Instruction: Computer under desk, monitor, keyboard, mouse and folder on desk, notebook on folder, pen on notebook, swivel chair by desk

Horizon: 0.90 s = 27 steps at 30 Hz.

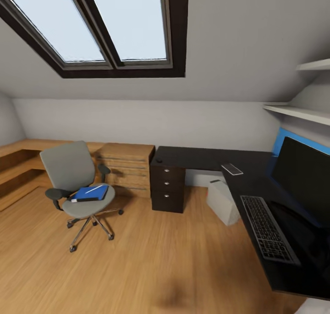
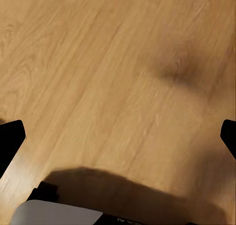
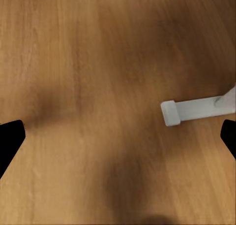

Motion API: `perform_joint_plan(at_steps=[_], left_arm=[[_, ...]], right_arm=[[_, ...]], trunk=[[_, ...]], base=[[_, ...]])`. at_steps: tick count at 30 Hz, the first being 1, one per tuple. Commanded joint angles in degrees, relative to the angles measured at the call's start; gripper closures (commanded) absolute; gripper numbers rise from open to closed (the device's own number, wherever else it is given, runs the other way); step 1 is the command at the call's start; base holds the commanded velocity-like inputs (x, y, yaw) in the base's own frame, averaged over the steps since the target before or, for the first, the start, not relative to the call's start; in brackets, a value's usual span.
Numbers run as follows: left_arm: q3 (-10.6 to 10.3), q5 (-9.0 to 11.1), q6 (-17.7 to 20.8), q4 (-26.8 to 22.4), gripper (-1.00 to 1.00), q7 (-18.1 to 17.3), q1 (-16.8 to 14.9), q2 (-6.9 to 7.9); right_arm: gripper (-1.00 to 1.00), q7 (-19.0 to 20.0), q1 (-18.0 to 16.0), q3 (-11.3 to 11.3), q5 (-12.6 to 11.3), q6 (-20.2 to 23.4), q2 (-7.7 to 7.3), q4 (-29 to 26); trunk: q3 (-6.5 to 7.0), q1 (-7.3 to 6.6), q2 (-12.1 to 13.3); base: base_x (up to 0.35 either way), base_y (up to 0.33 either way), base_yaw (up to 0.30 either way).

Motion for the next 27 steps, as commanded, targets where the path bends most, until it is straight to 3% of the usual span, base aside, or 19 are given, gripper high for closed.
perform_joint_plan(at_steps=[1, 15, 27], left_arm=[[-0.49, 0.58, -0.19, -0.02, -1.00, -0.03, -0.04, 0.04], [-0.50, 0.60, -0.22, -0.02, -1.00, -0.05, -0.04, -0.01], [-0.50, 0.64, -0.22, -0.02, -1.00, -0.06, -0.04, -0.02]], right_arm=[[-1.00, -0.29, -0.07, 0.50, -0.16, -0.21, 0.01, 0.11], [-1.00, -0.30, -0.07, 0.50, -0.16, -0.21, 0.03, 0.10], [-1.00, -0.32, -0.07, 0.50, -0.16, -0.20, 0.05, 0.10]], trunk=[[-0.09, 0.04, -0.07], [-0.09, 0.04, -0.07], [-0.09, 0.04, -0.07]], base=[[0.296, 0.227, 0.000], [0.308, 0.166, 0.000], [0.329, -0.003, 0.000]])
